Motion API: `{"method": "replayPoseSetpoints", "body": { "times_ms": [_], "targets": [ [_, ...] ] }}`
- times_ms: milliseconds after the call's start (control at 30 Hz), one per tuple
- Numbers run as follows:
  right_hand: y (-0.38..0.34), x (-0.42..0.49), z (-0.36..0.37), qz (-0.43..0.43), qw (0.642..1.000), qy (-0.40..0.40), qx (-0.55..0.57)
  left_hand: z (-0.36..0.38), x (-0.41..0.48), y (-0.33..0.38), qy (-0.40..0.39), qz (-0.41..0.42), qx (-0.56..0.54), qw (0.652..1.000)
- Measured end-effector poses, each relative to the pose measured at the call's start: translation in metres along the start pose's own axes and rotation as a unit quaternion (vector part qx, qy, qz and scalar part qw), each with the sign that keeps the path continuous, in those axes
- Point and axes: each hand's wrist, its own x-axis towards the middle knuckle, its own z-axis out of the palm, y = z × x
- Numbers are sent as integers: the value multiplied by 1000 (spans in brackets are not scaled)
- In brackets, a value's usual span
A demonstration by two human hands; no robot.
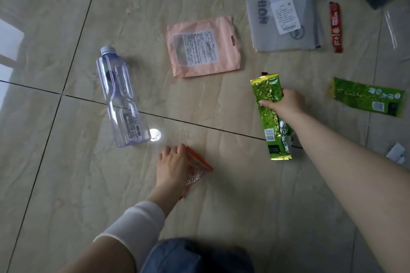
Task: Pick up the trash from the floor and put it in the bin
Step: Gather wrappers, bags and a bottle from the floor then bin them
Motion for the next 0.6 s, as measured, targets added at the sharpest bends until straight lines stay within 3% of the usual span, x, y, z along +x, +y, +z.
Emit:
{"method": "replayPoseSetpoints", "body": {
  "times_ms": [100,200,367,500,600],
  "targets": [
    [-3,-1,2,-2,1000,11,0,-19,-7,-2,-37,18,-140,989],
    [-4,-5,4,-13,999,23,-20,-62,-9,-15,-3,-55,-349,935],
    [-11,-4,3,-12,993,74,-88,-133,17,-55,180,-118,-368,904],
    [-18,-1,11,-8,991,99,-94,-142,48,-71,209,-195,-325,901],
    [-23,2,17,-11,990,111,-83,-139,65,-75,190,-225,-307,905]
  ]
}}
